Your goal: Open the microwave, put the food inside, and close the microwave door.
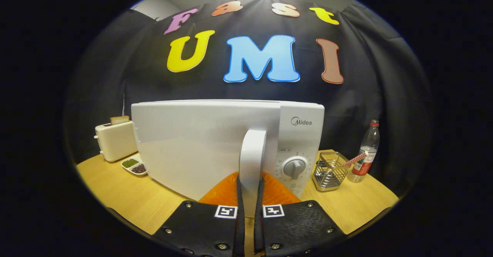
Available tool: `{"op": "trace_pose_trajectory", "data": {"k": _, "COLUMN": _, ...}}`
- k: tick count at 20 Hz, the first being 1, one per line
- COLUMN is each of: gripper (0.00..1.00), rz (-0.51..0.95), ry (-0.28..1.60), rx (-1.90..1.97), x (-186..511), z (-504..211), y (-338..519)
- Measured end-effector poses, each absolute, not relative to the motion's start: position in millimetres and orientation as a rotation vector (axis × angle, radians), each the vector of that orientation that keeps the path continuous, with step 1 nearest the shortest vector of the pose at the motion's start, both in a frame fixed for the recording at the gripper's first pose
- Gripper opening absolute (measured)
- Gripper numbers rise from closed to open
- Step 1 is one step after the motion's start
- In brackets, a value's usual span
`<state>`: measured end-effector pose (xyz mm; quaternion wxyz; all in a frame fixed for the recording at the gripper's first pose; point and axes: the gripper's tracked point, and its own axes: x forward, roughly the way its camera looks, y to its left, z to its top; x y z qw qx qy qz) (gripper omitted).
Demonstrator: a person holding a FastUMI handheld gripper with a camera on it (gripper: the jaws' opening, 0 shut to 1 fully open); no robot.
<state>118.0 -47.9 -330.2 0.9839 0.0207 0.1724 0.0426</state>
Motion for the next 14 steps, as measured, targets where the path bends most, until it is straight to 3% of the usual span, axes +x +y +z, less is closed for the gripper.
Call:
{"op": "trace_pose_trajectory", "data": {"k": 8, "gripper": 0.09, "rz": 0.325, "ry": 0.374, "rx": 0.095, "x": 11, "z": -309, "y": 36}}
{"op": "trace_pose_trajectory", "data": {"k": 14, "gripper": 0.09, "rz": 0.406, "ry": 0.284, "rx": 0.163, "x": -42, "z": -298, "y": 114}}
